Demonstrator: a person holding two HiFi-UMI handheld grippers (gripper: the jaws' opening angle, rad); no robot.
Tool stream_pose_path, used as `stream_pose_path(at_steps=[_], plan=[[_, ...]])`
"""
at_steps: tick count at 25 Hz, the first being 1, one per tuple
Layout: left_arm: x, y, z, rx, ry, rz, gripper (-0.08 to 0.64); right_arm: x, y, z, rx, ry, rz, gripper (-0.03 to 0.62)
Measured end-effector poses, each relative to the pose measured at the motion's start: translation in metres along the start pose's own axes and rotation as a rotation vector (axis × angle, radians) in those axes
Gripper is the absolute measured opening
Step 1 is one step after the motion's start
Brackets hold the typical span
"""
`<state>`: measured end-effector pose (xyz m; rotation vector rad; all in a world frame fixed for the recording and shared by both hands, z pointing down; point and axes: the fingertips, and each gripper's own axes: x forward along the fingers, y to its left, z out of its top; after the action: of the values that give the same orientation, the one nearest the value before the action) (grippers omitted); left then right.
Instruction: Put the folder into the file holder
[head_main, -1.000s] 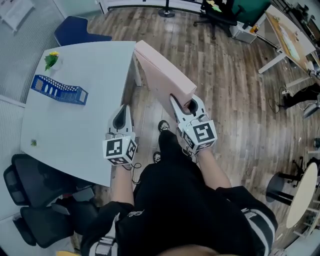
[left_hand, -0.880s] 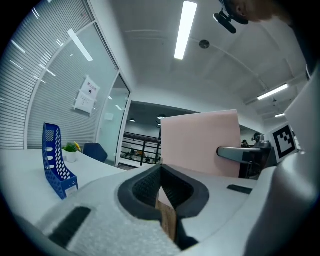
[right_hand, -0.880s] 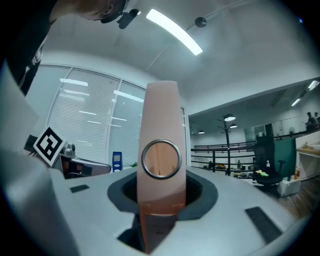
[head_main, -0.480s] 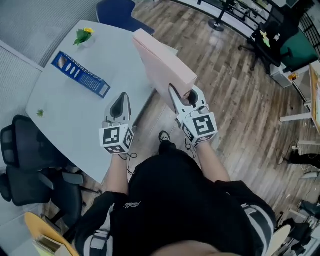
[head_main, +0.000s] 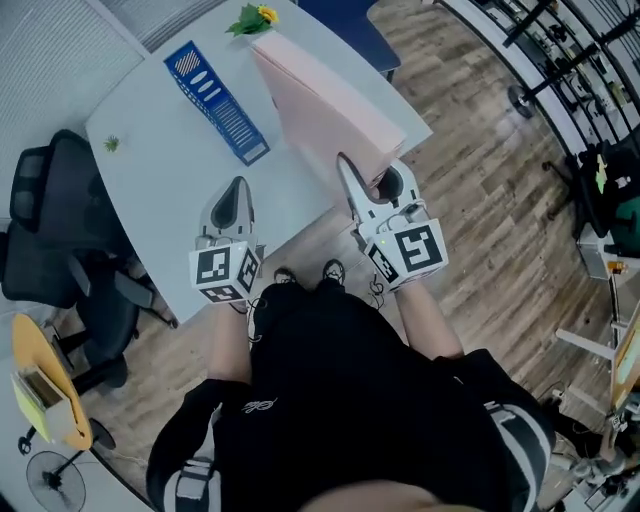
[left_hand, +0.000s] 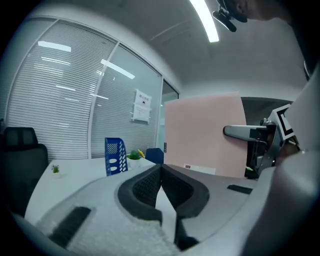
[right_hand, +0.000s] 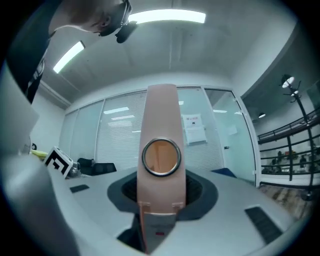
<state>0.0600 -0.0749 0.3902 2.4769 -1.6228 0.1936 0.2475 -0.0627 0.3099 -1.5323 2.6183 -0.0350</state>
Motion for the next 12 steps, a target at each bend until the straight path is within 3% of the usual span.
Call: stream_pose_path(at_steps=[6, 12], plan=[[-0.004, 0.054, 0.003, -0.020, -0.020, 0.094, 0.005, 0.058, 0.033, 0.007, 0.003, -0.026, 0.098, 0.134], [-0.002, 0.100, 0.007, -0.046, -0.052, 0.131, 0.005, 0.107, 0.060, -0.004, 0.002, -0.004, 0.126, 0.135]])
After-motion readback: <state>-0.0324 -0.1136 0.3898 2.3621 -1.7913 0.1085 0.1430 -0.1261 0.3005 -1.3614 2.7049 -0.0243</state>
